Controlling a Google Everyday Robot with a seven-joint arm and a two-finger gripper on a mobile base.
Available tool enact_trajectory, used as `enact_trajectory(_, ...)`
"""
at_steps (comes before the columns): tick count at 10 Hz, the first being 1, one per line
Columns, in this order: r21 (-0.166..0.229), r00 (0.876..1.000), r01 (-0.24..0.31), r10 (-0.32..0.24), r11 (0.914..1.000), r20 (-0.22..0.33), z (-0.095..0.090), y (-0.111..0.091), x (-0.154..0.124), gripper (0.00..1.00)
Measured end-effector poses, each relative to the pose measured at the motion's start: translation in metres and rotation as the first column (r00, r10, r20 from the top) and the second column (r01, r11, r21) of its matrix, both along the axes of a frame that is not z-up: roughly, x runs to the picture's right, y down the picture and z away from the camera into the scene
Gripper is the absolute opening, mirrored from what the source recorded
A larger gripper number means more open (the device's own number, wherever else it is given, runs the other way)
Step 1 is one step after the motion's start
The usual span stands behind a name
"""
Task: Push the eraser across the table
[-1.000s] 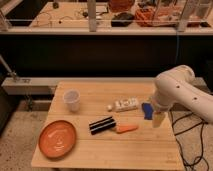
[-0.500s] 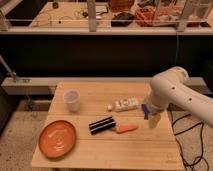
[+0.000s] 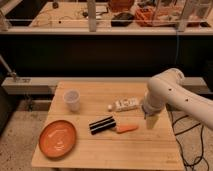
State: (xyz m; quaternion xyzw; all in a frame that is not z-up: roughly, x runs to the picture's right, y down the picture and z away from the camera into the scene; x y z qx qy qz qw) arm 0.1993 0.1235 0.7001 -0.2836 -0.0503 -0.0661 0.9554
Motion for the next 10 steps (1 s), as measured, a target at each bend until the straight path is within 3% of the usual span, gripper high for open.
enact_trajectory(10,-0.023,0.996,0.05,-0.048,0.9985,0.069,0.012,0.016,-0.021,0.8)
